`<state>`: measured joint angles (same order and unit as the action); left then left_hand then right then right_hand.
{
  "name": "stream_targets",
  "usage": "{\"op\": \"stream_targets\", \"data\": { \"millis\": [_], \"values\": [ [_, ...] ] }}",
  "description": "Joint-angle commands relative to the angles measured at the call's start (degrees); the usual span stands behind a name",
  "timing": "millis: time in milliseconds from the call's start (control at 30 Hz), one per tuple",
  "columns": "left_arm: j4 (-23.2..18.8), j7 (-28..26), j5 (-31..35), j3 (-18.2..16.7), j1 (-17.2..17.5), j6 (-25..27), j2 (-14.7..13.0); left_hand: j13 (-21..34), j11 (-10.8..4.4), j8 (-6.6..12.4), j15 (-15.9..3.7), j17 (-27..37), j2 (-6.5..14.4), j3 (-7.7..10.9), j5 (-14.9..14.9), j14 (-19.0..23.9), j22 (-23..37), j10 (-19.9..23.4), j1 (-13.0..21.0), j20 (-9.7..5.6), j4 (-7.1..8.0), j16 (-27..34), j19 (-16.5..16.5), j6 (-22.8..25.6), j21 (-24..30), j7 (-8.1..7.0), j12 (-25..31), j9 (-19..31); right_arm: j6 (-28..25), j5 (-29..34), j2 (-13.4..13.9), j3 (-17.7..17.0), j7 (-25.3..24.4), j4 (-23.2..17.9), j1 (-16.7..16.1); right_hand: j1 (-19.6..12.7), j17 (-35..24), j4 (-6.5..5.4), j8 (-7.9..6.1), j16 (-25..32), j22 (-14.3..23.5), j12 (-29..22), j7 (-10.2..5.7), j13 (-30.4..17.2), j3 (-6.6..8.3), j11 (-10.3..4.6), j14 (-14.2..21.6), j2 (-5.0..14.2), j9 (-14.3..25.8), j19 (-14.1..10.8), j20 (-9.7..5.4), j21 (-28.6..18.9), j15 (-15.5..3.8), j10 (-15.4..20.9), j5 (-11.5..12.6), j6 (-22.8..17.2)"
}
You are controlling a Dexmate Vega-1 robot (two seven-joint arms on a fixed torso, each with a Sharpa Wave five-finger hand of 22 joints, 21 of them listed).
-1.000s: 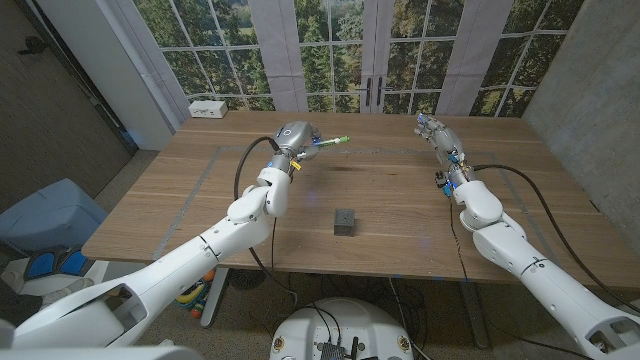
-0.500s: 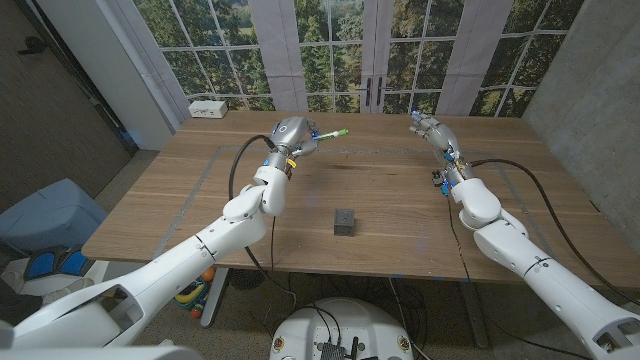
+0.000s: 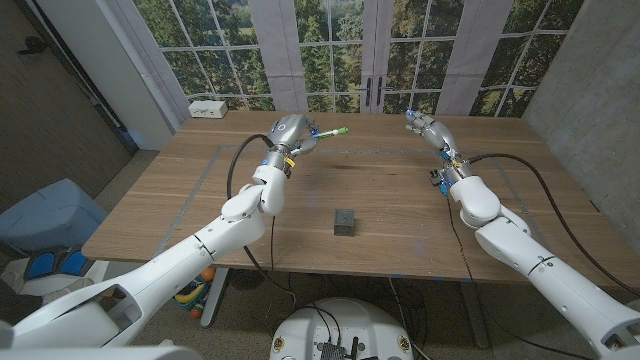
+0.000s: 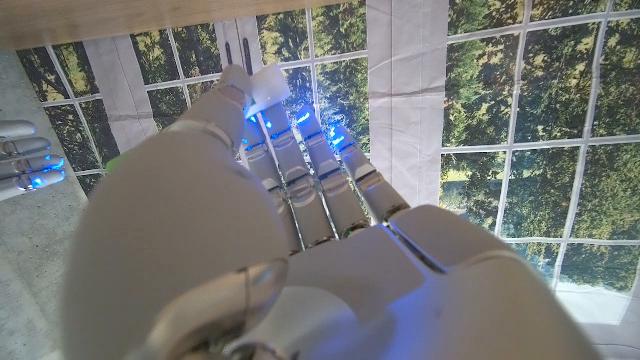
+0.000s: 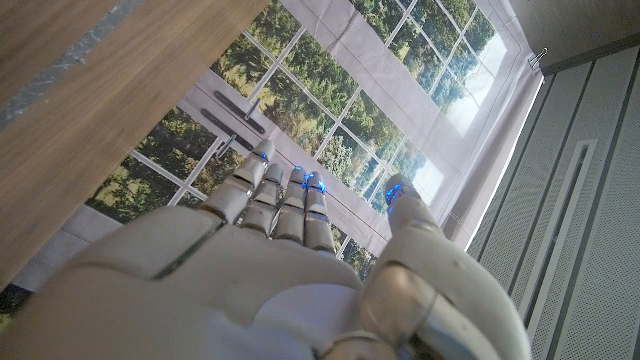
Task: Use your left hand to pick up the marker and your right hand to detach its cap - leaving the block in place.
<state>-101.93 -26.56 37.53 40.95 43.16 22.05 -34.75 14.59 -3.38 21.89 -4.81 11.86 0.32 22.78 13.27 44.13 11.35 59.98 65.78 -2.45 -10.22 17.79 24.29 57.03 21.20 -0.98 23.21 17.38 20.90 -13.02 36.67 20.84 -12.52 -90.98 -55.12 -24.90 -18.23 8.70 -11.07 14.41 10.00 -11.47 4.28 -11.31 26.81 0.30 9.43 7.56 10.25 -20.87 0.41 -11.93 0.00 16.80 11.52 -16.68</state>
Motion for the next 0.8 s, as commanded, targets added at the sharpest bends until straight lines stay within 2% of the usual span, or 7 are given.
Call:
{"op": "stream_targets", "data": {
  "millis": [33,800],
  "values": [
    [-0.2,-0.28,0.05,-0.07,0.04,-0.33,-0.15,1.05,-8.3,0.12,-8.97,0.13,3.65,-0.24,0.55,0.6,0.05,8.63,3.68,-0.4,0.07,-0.13,0.31,1.19,0.3,-0.69,-0.05,0.35,-2.13,3.59,1.55,0.53,-0.59,-3.36,-0.4,-0.24,-0.31,0.42,-0.43,0.28,0.31,-0.43,-0.15,-0.32,0.19,-0.42,0.53,0.13,0.3,-0.43,0.23,-0.3,-0.15,0.31,0.45,-0.31],
    [-0.31,-0.65,-0.07,-0.24,0.48,-0.49,0.07,1.31,-8.28,0.06,-8.97,0.14,3.65,-0.72,0.79,0.58,0.07,8.82,3.85,-0.44,0.1,-0.39,0.29,1.4,0.46,-0.76,-0.28,0.19,-5.59,10.17,4.19,1.77,-0.27,-8.99,-0.55,-0.96,-0.28,0.87,-0.34,0.29,0.3,-0.37,-0.52,-0.36,0.0,-0.27,0.57,-0.33,0.32,-0.61,0.32,-0.28,-0.19,0.48,0.54,-0.24]
  ]
}}
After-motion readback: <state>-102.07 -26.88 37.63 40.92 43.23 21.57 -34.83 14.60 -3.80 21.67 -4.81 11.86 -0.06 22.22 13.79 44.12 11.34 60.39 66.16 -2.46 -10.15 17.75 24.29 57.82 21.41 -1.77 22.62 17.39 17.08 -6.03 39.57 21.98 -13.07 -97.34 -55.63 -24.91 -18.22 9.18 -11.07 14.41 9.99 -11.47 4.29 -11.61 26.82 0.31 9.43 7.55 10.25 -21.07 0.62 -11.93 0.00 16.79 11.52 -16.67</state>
